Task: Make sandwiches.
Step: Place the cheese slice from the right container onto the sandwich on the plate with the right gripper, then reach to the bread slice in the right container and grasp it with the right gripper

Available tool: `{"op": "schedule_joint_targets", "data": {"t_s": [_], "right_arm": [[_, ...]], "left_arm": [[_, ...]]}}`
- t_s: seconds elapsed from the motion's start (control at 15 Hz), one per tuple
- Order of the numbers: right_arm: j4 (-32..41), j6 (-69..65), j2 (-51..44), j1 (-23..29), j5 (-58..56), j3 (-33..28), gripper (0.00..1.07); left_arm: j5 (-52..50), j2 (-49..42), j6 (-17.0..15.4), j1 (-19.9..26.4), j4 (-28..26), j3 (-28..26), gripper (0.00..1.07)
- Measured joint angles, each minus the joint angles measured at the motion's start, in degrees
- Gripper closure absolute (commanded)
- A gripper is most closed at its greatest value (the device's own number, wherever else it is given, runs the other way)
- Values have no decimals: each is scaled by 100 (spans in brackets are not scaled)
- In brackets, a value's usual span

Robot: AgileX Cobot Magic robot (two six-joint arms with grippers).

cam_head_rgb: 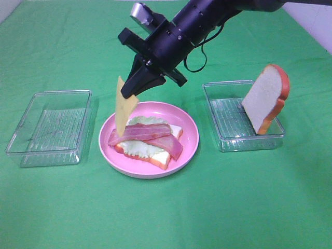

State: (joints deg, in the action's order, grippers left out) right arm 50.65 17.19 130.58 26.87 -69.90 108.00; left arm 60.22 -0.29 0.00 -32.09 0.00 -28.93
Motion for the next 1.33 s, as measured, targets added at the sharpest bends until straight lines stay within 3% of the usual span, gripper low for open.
{"op": "schedule_joint_targets", "data": {"t_s": [0.2, 0.53, 0.67, 0.73, 0.8, 0.93, 1.33], "right_arm": [[-132, -160, 195, 103, 172, -17, 107], [-1501, -1203, 212, 92, 327, -17, 105], [-1599, -1283, 212, 92, 350, -17, 88], [-1610, -1335, 212, 92, 395, -17, 64], [-1639, -1341, 212, 92, 424, -17, 50], [-1822, -1346, 212, 92, 447, -17, 31], [-2750, -1387, -258, 92, 447, -17, 31]], "left_arm": [[0, 0, 0, 0, 0, 0, 46], [0, 0, 0, 0, 0, 0, 46], [0, 0, 0, 0, 0, 0, 46], [0, 0, 0, 0, 0, 0, 46], [0, 0, 0, 0, 0, 0, 46], [0, 0, 0, 0, 0, 0, 46], [0, 0, 0, 0, 0, 0, 46]]}}
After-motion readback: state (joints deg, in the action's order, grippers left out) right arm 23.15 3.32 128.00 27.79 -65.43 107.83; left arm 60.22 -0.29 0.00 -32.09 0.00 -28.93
